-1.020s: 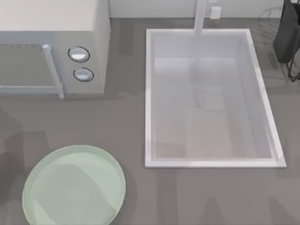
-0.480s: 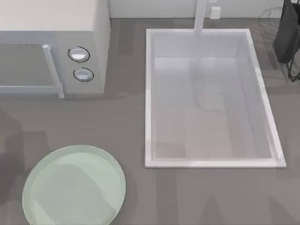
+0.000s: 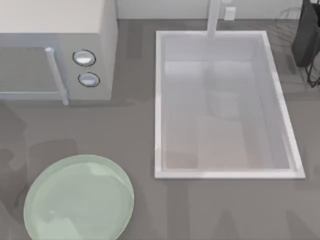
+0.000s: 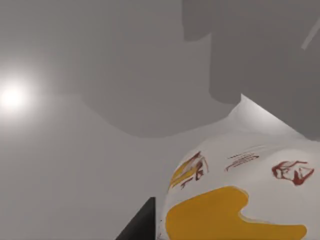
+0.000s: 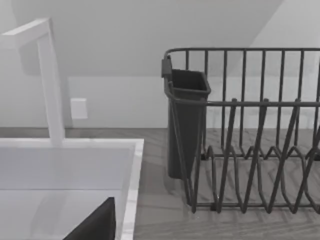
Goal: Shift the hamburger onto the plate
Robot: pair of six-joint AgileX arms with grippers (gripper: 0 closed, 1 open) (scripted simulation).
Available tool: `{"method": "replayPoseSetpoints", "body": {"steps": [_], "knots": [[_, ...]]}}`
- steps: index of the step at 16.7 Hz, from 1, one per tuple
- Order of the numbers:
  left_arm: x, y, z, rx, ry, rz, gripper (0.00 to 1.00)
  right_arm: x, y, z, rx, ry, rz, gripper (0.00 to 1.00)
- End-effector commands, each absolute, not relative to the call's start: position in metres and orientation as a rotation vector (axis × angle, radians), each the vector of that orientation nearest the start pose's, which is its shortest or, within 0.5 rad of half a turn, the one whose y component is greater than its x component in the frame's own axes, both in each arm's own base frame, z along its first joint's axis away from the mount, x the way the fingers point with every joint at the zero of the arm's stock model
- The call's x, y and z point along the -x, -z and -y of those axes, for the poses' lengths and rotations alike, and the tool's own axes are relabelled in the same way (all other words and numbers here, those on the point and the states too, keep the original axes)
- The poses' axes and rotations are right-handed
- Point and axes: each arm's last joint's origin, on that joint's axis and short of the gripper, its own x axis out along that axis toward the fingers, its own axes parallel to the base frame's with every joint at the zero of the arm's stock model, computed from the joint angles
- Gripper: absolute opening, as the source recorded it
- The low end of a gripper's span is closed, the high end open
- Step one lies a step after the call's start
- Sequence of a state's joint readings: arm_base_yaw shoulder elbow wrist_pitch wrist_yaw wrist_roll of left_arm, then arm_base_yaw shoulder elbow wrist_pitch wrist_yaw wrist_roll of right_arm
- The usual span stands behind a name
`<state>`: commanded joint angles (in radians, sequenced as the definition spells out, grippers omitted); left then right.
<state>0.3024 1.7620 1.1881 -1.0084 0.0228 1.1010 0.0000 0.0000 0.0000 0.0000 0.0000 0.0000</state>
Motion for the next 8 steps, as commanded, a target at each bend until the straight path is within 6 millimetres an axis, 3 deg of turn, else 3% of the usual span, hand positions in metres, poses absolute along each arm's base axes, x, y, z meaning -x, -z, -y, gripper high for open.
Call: {"method": "replayPoseSetpoints", "body": {"steps": [4,8], "knots": [[-0.295,-0.213,-0.094,-0.608,0.624,-1.459,0.0,-0.106,-0.16,0.001,0.0,0.0,0.0,1.0],[-0.295,-0.212,-0.094,-0.607,0.625,-1.461,0.0,-0.106,-0.16,0.001,0.0,0.0,0.0,1.0]]}}
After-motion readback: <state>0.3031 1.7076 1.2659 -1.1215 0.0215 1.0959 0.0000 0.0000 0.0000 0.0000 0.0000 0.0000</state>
